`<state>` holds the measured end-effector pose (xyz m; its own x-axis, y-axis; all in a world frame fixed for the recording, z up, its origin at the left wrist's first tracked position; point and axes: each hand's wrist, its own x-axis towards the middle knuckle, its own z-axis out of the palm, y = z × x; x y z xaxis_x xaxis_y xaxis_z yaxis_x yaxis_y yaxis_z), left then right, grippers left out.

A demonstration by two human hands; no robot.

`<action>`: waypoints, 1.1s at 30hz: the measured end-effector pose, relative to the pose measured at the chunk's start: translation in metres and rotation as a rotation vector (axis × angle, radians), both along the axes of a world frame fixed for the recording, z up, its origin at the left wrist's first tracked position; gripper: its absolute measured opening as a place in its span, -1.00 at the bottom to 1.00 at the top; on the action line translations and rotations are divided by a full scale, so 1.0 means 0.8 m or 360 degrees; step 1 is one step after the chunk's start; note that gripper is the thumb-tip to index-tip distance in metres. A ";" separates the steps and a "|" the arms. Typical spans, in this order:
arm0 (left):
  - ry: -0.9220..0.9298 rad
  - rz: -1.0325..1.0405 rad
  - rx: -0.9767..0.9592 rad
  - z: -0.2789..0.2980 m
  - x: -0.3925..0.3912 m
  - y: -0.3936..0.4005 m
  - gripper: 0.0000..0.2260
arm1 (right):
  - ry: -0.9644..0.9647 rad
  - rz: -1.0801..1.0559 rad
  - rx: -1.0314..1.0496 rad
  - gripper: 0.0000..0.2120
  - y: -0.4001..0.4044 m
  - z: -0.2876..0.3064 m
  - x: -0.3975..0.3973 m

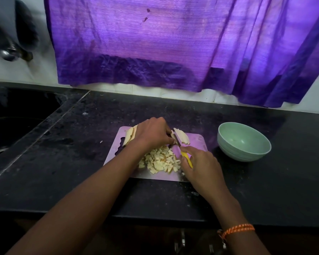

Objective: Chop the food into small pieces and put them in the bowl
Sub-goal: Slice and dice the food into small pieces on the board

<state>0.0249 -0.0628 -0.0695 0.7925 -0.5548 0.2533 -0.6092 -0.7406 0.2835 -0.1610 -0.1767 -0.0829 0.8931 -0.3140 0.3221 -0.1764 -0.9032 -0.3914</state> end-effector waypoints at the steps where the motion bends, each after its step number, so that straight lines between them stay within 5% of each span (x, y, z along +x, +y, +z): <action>1: -0.0003 -0.0001 0.0009 -0.001 0.000 0.000 -0.69 | 0.0001 -0.0001 0.0001 -0.65 -0.001 0.000 -0.009; 16: -0.0030 -0.0048 0.0012 0.000 -0.002 0.003 -0.70 | -0.0095 -0.0085 0.0101 -0.61 -0.013 -0.015 -0.053; 33: -0.0042 -0.0098 -0.0030 -0.001 0.000 0.004 -0.74 | -0.0081 -0.0019 0.0164 -0.66 -0.013 0.008 0.033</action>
